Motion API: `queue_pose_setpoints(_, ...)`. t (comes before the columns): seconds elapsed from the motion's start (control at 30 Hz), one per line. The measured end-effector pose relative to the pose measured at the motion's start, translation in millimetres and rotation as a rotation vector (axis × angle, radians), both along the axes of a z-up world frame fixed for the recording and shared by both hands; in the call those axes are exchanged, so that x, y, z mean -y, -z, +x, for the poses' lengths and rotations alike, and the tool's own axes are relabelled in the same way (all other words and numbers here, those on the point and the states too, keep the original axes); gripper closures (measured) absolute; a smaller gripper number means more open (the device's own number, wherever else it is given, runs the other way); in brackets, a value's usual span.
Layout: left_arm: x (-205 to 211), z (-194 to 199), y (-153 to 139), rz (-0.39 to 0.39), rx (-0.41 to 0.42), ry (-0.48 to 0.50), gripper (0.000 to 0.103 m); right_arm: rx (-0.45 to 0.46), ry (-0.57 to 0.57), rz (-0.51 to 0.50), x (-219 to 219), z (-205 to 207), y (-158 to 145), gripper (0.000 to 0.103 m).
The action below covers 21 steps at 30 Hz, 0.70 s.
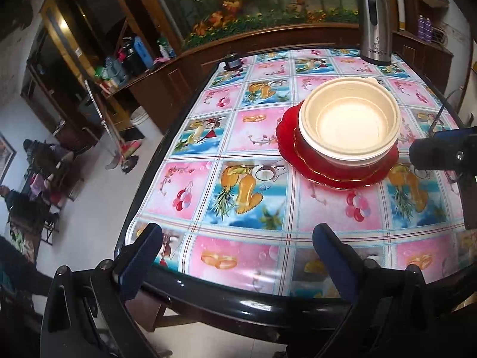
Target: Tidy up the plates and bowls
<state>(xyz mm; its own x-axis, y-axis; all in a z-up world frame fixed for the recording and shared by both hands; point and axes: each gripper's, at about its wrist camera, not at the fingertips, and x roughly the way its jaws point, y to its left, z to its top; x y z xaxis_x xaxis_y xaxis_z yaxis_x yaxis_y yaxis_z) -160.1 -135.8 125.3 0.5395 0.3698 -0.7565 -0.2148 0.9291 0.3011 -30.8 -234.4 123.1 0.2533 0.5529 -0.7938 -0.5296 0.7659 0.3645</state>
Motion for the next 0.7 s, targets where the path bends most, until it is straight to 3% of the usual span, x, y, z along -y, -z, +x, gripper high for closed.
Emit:
queue_pose_setpoints(0.4,13,-11,-4,0.021,-0.015,-0.06,0.002,0.003,-0.076,0.044,8,2,-2,0.014)
queue_pose_setpoints(0.7,16,-10,-6,0.024,-0.017,-0.047,0.002,0.002,-0.076,0.06,11,5,-3,0.014)
